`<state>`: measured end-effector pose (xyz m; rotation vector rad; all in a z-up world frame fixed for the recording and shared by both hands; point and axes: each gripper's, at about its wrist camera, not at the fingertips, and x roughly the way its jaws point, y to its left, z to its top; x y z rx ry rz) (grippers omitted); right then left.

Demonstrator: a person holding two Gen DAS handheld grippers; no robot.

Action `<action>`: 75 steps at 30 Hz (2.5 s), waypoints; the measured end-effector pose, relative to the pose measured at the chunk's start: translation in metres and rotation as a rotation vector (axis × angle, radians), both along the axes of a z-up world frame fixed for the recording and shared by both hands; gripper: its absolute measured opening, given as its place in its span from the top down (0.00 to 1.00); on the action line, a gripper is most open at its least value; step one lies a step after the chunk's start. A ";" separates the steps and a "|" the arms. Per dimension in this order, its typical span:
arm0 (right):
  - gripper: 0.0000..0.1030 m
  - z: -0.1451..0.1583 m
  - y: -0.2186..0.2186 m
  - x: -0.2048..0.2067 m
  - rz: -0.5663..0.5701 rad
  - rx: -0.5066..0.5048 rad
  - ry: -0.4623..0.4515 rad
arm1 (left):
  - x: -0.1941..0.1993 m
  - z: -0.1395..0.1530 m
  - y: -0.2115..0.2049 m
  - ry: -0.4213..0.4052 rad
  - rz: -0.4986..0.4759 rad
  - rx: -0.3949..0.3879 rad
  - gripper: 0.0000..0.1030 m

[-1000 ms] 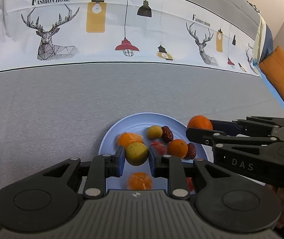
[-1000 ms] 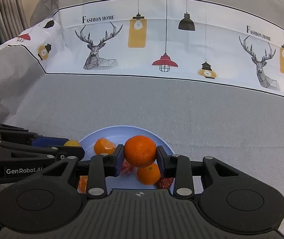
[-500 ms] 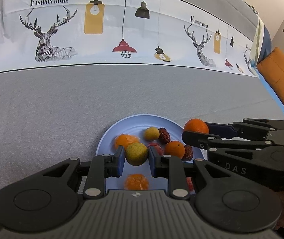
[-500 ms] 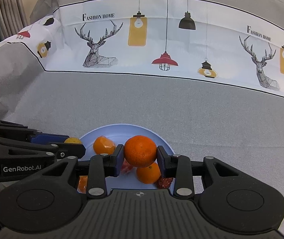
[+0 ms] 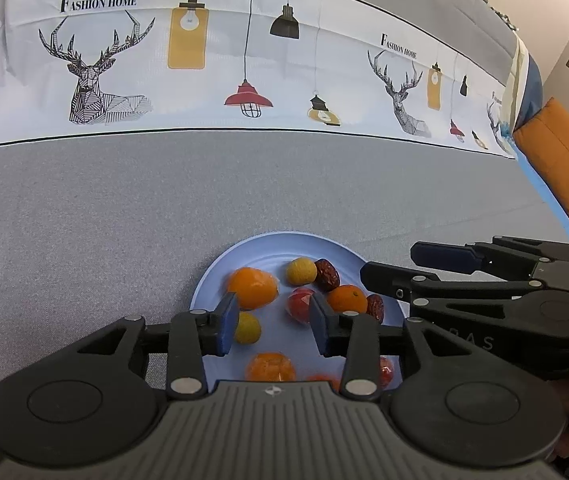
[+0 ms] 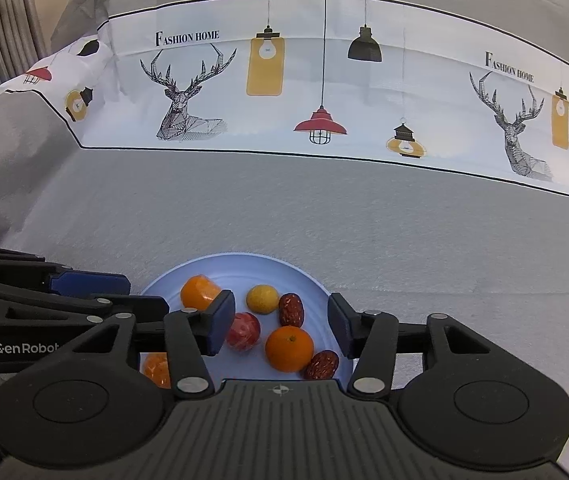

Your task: Organize fruits

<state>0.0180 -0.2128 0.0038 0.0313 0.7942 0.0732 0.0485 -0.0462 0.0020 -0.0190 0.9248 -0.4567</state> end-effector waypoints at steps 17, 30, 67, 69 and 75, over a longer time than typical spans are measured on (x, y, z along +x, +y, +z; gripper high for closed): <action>0.10 0.003 -0.012 0.001 -0.101 -0.029 -0.031 | -0.008 0.010 0.004 -0.103 0.055 0.070 0.20; 0.01 0.023 -0.035 -0.038 -0.208 0.008 -0.134 | -0.039 0.046 0.007 -0.026 0.182 0.120 0.01; 0.01 -0.010 -0.011 -0.053 -0.137 -0.056 0.063 | -0.053 -0.010 0.004 0.101 0.198 0.195 0.01; 0.01 -0.011 -0.010 -0.053 -0.137 -0.065 0.063 | -0.053 -0.011 0.004 0.104 0.200 0.198 0.01; 0.01 -0.011 -0.011 -0.052 -0.137 -0.058 0.064 | -0.052 -0.011 0.004 0.109 0.200 0.194 0.01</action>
